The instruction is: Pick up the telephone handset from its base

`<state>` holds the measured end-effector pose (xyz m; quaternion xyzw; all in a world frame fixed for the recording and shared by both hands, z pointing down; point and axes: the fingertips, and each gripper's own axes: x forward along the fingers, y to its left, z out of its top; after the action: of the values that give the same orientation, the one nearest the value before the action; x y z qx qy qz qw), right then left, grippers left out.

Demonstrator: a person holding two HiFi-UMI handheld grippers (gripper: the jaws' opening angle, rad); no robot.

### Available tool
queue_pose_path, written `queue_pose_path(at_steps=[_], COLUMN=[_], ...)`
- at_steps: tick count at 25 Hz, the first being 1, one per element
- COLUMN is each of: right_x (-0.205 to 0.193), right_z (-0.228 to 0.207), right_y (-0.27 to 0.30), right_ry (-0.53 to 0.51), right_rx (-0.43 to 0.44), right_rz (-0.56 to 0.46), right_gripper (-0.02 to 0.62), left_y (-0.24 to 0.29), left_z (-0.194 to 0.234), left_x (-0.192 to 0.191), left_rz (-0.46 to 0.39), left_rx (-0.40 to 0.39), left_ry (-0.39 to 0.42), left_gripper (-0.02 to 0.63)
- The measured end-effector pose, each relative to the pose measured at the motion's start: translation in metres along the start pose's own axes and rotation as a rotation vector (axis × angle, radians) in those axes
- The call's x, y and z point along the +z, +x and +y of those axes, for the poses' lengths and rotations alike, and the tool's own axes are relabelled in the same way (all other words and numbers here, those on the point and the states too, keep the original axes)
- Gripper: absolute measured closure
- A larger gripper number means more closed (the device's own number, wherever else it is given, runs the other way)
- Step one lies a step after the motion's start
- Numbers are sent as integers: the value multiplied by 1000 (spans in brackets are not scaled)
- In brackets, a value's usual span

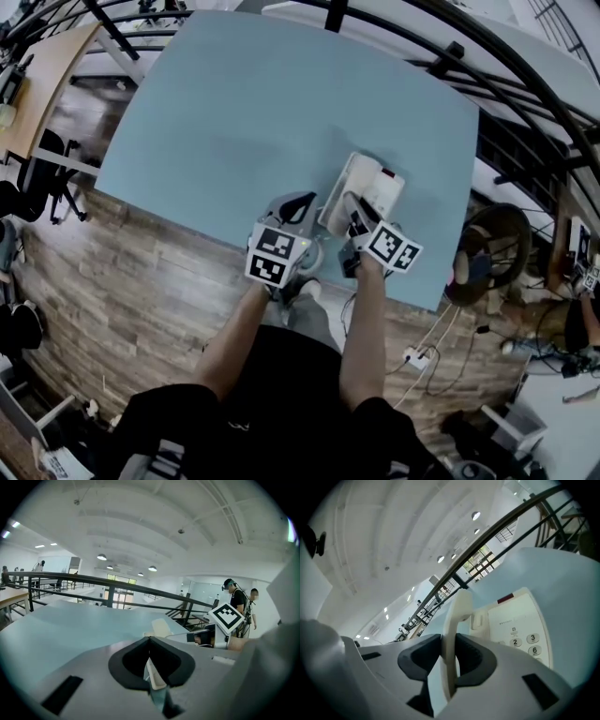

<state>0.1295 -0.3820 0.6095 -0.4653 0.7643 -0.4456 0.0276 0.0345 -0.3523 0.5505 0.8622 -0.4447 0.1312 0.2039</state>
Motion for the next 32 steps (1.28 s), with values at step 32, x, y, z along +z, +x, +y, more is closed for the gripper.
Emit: queue_pose_path(at_steps=[32], right_x=[83], right_z=[94], right_y=[-202], right_ry=[-558], right_rx=[-99], right_rz=[-463], right_gripper=[509], left_y=[-45], left_z=[-103], left_x=[90], left_rz=[-281], left_rx=[-102], left_ry=[156], left_gripper=[606])
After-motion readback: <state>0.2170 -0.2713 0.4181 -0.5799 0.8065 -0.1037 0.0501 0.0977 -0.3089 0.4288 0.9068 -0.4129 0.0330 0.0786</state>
